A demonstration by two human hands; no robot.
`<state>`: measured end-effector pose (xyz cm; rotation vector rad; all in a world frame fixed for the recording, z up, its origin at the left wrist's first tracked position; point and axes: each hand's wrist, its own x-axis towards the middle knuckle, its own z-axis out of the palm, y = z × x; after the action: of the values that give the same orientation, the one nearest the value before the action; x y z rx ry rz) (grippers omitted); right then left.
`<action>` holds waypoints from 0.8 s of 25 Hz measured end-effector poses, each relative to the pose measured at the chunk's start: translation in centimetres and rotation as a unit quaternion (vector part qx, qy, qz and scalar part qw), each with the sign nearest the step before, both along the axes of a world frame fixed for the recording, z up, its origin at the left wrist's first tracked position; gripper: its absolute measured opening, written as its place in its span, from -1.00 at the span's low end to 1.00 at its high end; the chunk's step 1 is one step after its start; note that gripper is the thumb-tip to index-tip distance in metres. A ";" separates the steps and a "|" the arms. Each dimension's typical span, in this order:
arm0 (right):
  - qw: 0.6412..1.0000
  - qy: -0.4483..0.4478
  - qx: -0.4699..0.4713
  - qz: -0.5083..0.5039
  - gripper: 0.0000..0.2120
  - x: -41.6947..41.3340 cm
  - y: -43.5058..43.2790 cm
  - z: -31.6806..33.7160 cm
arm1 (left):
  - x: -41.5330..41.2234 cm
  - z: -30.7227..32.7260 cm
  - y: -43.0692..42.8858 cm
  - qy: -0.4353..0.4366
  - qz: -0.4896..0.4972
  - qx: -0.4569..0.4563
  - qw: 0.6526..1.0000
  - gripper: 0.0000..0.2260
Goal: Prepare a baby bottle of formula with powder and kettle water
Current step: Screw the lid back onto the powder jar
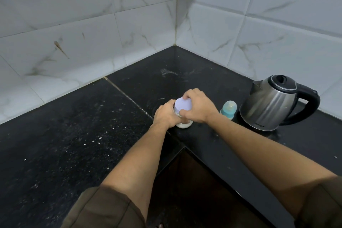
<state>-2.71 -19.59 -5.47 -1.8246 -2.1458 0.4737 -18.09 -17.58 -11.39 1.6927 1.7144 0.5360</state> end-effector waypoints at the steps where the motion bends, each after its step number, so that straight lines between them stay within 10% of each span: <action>1: 0.999 0.002 -0.041 0.030 -0.36 -0.3 0.1 0.1 | 0.0 0.1 0.1 0.008 -0.003 0.004 1.000 -0.30; 4: 0.996 -0.035 -0.076 0.044 -0.12 -0.7 1.0 0.3 | 0.1 0.2 0.2 0.014 -0.006 0.003 1.000 -0.32; 20: 0.987 -0.135 -0.064 -0.058 -0.56 -1.7 3.2 0.3 | -0.1 0.2 0.8 0.019 -0.003 -0.003 1.000 -0.23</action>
<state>-4.44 -16.39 -5.20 -2.1824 -2.2061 0.3629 -18.24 -16.76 -11.14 1.7134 1.7357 0.4997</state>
